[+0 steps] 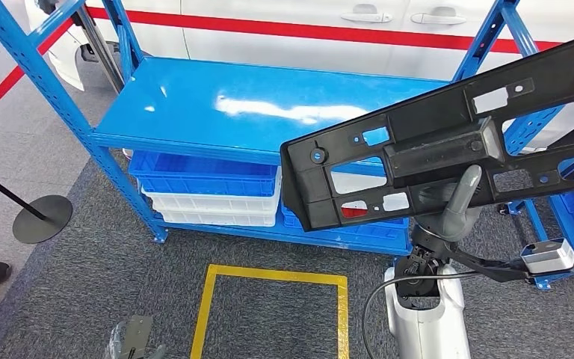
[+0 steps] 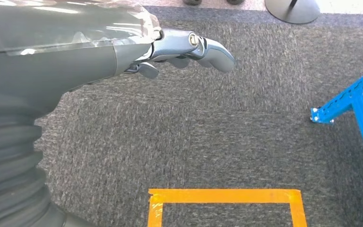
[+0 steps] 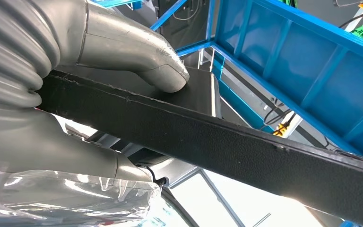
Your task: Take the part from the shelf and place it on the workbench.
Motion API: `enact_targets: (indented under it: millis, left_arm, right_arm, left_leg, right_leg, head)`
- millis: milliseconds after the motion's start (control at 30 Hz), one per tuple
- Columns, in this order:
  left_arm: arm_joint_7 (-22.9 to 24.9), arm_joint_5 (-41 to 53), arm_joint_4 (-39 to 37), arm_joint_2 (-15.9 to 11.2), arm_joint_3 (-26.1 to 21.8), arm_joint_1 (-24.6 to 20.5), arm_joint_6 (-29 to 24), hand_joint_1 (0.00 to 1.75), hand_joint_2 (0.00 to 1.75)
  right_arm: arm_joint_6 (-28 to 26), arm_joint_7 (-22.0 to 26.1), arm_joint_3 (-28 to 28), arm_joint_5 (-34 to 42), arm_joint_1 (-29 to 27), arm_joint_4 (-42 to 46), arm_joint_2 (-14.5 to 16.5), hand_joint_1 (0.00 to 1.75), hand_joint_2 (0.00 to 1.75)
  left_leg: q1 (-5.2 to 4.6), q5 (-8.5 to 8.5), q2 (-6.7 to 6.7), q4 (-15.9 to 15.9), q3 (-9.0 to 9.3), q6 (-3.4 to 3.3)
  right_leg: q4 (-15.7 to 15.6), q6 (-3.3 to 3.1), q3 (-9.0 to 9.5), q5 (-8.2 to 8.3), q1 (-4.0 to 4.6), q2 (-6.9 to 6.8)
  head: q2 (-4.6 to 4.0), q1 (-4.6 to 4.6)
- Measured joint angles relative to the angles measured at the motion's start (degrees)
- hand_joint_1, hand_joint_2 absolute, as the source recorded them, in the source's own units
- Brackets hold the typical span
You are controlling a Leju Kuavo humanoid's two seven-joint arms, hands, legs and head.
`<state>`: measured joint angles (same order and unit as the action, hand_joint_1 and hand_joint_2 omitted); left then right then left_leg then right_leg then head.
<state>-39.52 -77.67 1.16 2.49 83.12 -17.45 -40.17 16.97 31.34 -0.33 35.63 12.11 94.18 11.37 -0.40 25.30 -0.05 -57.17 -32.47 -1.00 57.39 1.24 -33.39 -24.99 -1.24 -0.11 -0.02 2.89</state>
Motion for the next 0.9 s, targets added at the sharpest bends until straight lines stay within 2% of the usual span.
enact_targets:
  millis: [367,900]
  left_arm:
    - [4.4,0.8,0.0,1.1,2.3,0.4,0.0,0.0,1.75]
    - [3.6,1.8,0.0,3.4,4.5,0.9,0.0,0.0,1.75]
  right_arm:
    - [0.1,0.1,0.0,0.0,-0.2,-0.1,0.0,1.75,1.75]
    - [0.7,0.5,-0.1,-1.0,-1.1,0.1,0.0,1.75,1.75]
  left_leg:
    - [0.0,0.0,0.0,0.0,-0.01,0.0]
    - [0.0,0.0,0.0,0.0,-0.03,0.0]
  right_leg:
    - [0.0,0.0,-0.01,0.0,-0.01,0.0]
    - [0.0,0.0,-0.04,0.0,-0.01,0.0]
  head:
    - [0.0,0.0]
    - [0.0,0.0]
